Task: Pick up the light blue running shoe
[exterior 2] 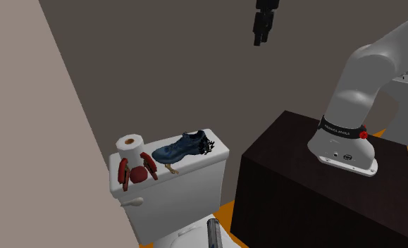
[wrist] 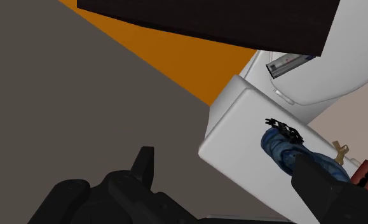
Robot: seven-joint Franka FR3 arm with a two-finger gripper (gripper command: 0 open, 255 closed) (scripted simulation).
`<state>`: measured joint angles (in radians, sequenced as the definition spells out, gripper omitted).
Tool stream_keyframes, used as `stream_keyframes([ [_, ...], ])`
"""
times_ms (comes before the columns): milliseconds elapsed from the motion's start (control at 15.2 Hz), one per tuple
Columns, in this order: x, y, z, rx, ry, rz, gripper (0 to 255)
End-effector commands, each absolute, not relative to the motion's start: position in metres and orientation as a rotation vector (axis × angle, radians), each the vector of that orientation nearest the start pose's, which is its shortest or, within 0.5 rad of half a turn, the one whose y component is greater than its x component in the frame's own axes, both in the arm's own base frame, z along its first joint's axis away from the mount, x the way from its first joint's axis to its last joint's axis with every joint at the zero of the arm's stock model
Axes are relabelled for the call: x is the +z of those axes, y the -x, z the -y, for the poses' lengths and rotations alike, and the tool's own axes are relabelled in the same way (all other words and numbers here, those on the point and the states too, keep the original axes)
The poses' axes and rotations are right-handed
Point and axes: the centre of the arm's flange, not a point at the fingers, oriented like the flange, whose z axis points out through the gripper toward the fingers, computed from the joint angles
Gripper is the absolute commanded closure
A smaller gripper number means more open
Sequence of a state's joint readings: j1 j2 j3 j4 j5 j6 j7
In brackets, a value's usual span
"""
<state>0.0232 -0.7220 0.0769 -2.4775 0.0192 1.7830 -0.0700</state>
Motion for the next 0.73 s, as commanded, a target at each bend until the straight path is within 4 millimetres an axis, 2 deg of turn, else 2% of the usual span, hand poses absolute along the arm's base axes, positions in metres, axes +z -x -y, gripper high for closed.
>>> stream_keyframes([
  [0, 0.508, -0.342, -0.050, -0.050, 3.146, 0.230, 0],
  [660, 0.403, -0.380, -0.107, -0.077, 3.058, 0.220, 0],
])
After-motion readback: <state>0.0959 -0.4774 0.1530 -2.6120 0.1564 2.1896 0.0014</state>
